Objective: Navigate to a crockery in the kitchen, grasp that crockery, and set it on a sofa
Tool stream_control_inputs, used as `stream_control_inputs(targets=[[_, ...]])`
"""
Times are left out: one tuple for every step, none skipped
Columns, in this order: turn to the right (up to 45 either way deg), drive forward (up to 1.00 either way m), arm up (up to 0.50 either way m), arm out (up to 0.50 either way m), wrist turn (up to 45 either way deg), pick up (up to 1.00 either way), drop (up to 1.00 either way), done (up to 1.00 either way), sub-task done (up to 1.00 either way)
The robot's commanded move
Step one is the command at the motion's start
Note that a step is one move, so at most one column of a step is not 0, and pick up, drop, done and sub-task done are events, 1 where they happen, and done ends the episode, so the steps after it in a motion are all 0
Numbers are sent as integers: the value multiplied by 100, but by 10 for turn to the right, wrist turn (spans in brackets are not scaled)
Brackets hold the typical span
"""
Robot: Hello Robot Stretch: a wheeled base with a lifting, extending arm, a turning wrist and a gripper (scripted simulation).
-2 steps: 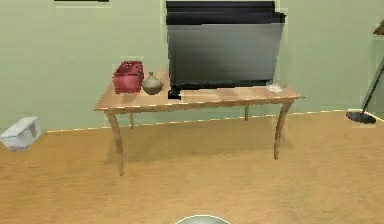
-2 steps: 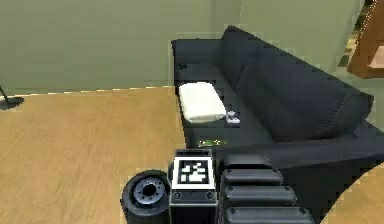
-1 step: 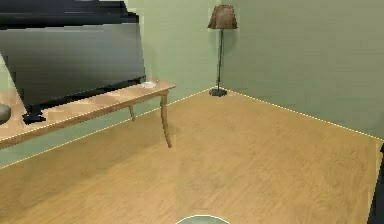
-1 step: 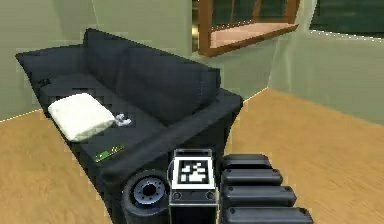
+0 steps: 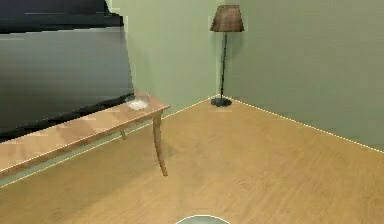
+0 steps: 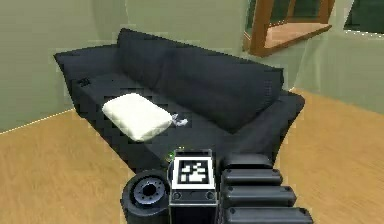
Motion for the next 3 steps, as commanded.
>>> stream_control_inputs(targets=[[450, 0, 0, 0, 0, 0, 0, 0, 0], [0, 100, 0, 0, 0, 0, 0, 0, 0], [0, 45, 0, 0, 0, 0, 0, 0, 0]])
